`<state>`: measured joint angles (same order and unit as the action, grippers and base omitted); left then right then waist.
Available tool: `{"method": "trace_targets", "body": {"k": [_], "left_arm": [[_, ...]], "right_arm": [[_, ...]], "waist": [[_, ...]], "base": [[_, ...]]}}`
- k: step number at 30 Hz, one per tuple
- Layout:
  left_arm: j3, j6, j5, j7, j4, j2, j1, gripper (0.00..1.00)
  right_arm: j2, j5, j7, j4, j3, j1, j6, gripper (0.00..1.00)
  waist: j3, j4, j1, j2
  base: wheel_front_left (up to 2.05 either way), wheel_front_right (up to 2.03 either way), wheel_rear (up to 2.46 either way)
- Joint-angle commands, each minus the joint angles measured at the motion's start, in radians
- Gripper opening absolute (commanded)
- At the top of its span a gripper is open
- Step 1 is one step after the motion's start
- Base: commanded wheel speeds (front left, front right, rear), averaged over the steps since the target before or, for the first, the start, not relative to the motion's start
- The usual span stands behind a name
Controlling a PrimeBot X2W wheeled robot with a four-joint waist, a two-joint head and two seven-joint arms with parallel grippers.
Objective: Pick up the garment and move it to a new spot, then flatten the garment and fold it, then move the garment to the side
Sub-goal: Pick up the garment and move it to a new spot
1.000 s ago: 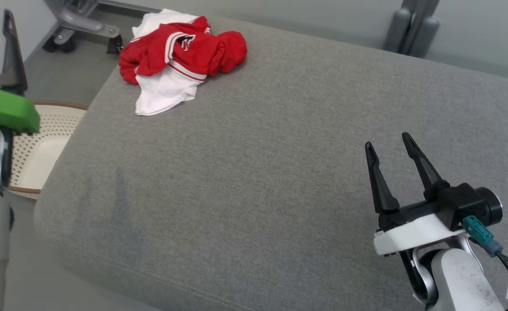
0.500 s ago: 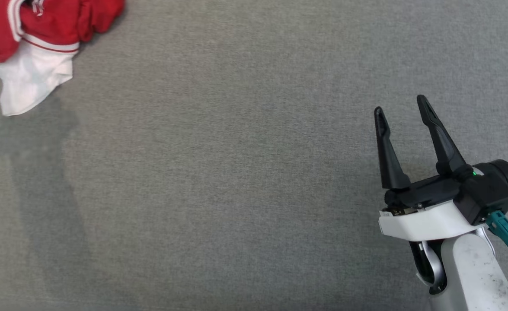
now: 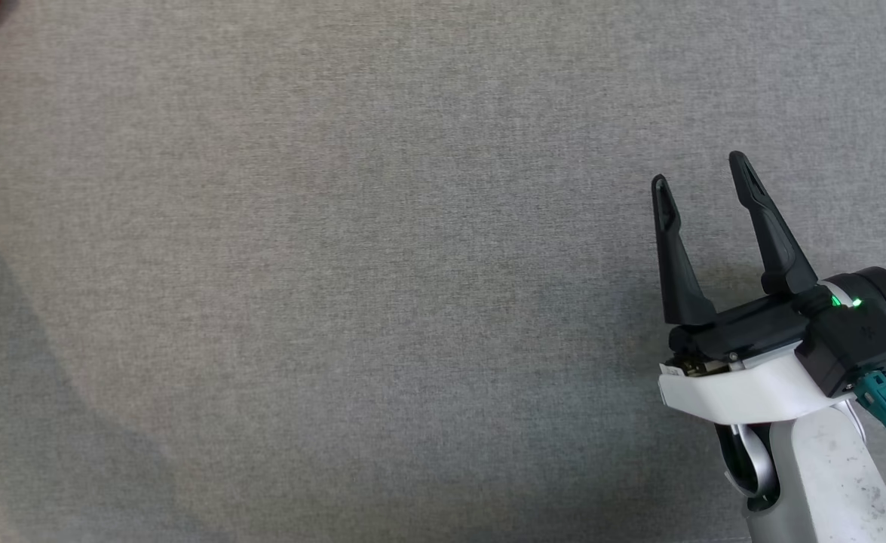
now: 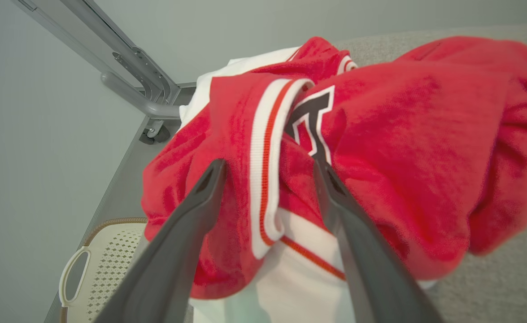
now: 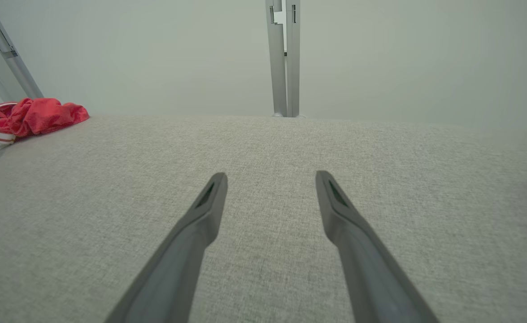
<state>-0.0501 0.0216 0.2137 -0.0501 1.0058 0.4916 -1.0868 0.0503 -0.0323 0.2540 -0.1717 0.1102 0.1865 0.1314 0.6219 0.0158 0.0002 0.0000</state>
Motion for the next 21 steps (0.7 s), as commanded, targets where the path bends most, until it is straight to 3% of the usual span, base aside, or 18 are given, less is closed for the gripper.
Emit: {"method": "trace_targets", "body": {"k": [1,2,3,4,5,6,13,21], "left_arm": [[0.008,-0.011,0.011,0.0,0.015,0.007,-0.014,1.0],[0.01,-0.016,0.012,0.0,0.023,0.006,-0.015,1.0],[0.012,-0.021,0.016,0.005,0.031,0.006,-0.015,0.49],[0.014,-0.024,0.018,0.011,0.036,0.008,-0.016,0.33],[0.014,-0.028,0.019,0.018,0.041,0.009,-0.016,0.04],[0.012,-0.031,0.018,0.025,0.045,0.01,-0.016,0.0],[-0.001,-0.018,0.022,0.08,0.047,0.001,-0.021,0.0],[-0.056,0.06,0.025,0.135,0.003,-0.062,-0.043,0.0]], "right_arm": [[0.0,0.007,0.006,-0.004,-0.002,0.009,-0.002,1.0],[0.001,0.008,0.006,-0.003,-0.003,0.009,-0.002,1.0],[0.001,0.01,0.007,-0.003,-0.003,0.01,-0.002,1.0],[0.001,0.01,0.007,-0.003,-0.002,0.011,-0.002,1.0],[0.001,0.008,0.006,-0.001,-0.001,0.012,-0.002,1.0],[0.001,0.007,0.007,0.002,0.0,0.012,-0.002,1.0],[0.001,-0.008,0.011,0.034,0.006,0.006,-0.002,1.0],[0.001,-0.031,0.012,0.085,-0.002,-0.034,-0.002,1.0]], "waist": [[0.012,-0.016,-0.0002,0.0],[0.009,-0.016,-0.0002,0.0],[0.004,-0.016,-0.0002,0.0],[0.0,-0.017,-0.0002,0.0],[-0.008,-0.017,-0.0002,0.0],[-0.015,-0.017,-0.0002,0.0],[-0.12,-0.022,-0.0002,0.0],[-0.311,-0.025,-0.0002,0.0]], "base": [[0.0,0.0,0.0],[0.0,0.0,0.0],[0.0,0.0,0.0],[0.0,0.0,0.0],[0.0,0.0,0.0],[0.0,0.0,0.0],[0.0,0.0,0.0],[0.0,0.0,0.0]]}}
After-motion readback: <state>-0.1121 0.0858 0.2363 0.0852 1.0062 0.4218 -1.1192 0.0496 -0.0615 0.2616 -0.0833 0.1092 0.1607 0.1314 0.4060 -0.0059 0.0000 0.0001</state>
